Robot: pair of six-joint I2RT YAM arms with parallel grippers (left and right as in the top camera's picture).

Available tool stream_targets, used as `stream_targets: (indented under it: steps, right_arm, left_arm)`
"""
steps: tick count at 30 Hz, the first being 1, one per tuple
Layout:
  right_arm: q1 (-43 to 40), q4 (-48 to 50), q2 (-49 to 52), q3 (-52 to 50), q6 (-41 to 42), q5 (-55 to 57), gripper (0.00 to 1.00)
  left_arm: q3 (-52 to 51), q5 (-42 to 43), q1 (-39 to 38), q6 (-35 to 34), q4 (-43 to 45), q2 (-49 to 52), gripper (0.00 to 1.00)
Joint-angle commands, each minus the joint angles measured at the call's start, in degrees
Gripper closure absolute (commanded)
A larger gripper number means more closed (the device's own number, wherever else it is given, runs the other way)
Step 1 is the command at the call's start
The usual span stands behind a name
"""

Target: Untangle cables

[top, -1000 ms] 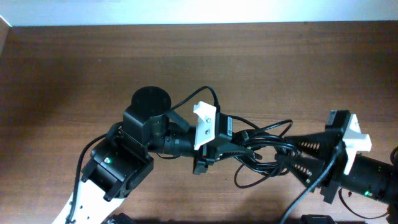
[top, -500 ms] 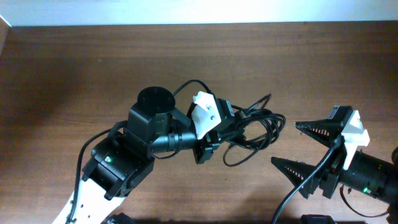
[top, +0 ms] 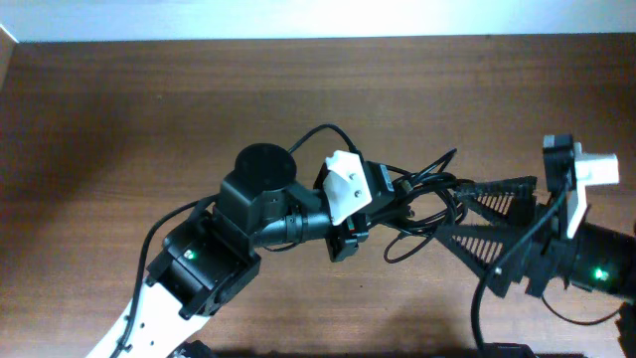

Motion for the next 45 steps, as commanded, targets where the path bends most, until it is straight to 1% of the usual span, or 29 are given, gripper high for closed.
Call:
stream_targets:
  steps: [1,5,8,9,10,12,14,16,18,22,23,26,30,35,38,40,45]
  right_arm:
    - [-0.3,0.1,1.7,0.6,3.7,-1.4,0.1]
    - [-0.3,0.1,2.6,0.6,3.7,-1.4,0.12]
    - [-0.3,0.2,3.1,0.6,3.7,-1.3,0.14]
    - [-0.3,0.3,3.2,0.6,3.7,-1.3,0.14]
    - [-0.3,0.5,3.5,0.6,3.7,-1.3,0.17]
    - [-0.3,1.9,4.1,0.6,3.9,-1.4,0.18]
    - [-0.3,3.5,4.5,0.6,6.1,-1.4,0.19]
    - [-0.3,5.0,4.5,0.6,7.6,-1.4,0.22]
    - [-0.3,6.6,4.7,0.6,7.8,-3.1,0.23]
    - [-0.3,6.8,4.7,0.6,7.7,-4.3,0.23]
    - [-0.3,6.8,4.7,0.6,7.7,-4.3,0.23]
    - [-0.3,7.3,4.9,0.6,7.7,-4.3,0.23]
    - [-0.3,8.0,5.0,0.6,7.7,-4.3,0.32]
    - [-0.3,8.1,5.0,0.6,7.6,-4.3,0.5]
    - [-0.3,8.1,5.0,0.6,7.5,-4.3,0.51]
    - [-0.3,8.1,5.0,0.6,7.5,-4.1,0.54]
    - [-0.3,8.1,5.2,0.6,7.5,-4.0,0.55]
  left_arm:
    - [0.4,0.7,-0.5,-1.0,2.4,-0.1,1.0]
    - [0.4,0.7,-0.5,-1.6,4.6,-0.1,1.0]
    - [0.4,3.4,-0.5,-1.8,6.5,-0.1,1.0]
    - [0.4,3.8,-0.5,-1.8,6.6,-0.1,1.0]
    - [0.4,3.9,-0.5,-1.8,6.5,-0.1,1.0]
    - [0.4,4.4,-0.5,-1.8,6.0,-0.1,1.0]
    - [0.4,6.2,-0.6,-1.8,6.0,-0.1,1.0]
    - [0.4,6.3,-0.9,-1.8,6.0,0.0,1.0]
    - [0.4,6.3,-0.9,-1.8,6.0,0.3,1.0]
    - [0.4,6.5,-0.9,-1.8,6.2,1.3,1.0]
    - [0.4,7.2,-0.9,-1.8,6.5,1.5,1.0]
    - [0.4,13.3,-1.2,-1.8,9.9,2.2,1.0]
    - [0.4,13.2,-3.0,-1.8,11.6,3.3,1.0]
    - [0.4,12.8,-3.8,-1.8,12.5,4.7,1.0]
    - [0.4,13.0,-3.8,-1.8,13.1,4.7,1.0]
    - [0.4,13.4,-3.8,-1.8,13.6,4.7,1.0]
    - [0.4,17.6,-3.8,-1.0,14.4,4.7,1.0]
